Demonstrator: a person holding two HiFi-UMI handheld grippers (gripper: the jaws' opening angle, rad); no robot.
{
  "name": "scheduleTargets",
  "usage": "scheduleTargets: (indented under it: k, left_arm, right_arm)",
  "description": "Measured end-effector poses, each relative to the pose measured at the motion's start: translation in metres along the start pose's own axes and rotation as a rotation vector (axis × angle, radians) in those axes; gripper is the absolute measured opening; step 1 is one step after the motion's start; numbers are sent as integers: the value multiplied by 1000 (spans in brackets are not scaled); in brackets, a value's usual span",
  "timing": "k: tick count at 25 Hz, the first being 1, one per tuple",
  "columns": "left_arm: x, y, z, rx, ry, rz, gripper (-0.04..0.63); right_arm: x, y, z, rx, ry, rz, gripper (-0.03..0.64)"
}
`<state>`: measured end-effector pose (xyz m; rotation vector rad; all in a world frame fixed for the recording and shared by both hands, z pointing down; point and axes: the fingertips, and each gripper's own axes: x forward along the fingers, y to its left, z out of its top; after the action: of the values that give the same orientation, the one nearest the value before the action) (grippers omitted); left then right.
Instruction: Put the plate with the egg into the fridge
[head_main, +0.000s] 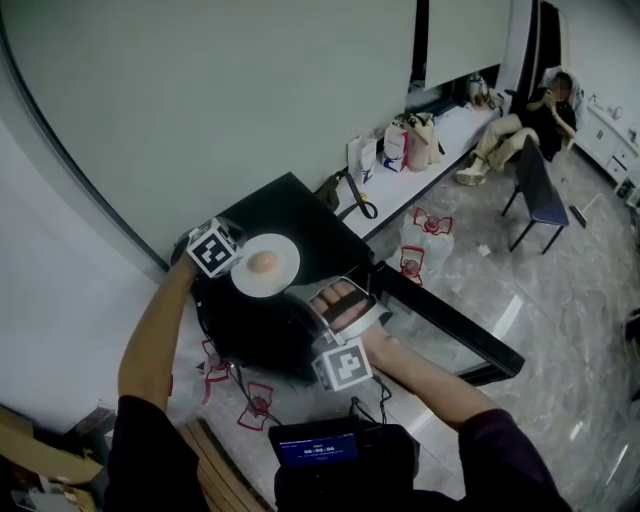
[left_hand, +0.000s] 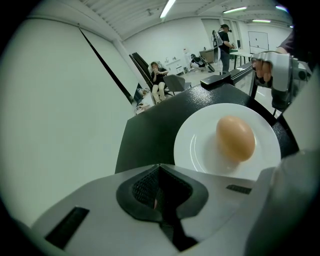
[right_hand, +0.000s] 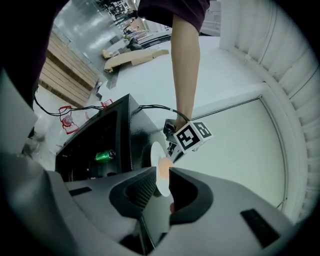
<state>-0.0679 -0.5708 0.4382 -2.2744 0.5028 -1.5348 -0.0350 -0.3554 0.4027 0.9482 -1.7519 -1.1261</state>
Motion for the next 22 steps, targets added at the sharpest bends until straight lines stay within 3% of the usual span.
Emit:
scheduleTargets:
  k: [10,18,22]
  left_arm:
    - [-4,-26,15,65,-74,-53,9]
    - [-16,-50,39,135,-151,-82,9]
    - [-21,-58,41,126,-144,-99,9]
  right_arm:
    - [-3,16,-10,-42,73,56,83]
    - [-10,20,-13,-109,121,20,83]
    - [-11,18,-11,-125,132,-1,81]
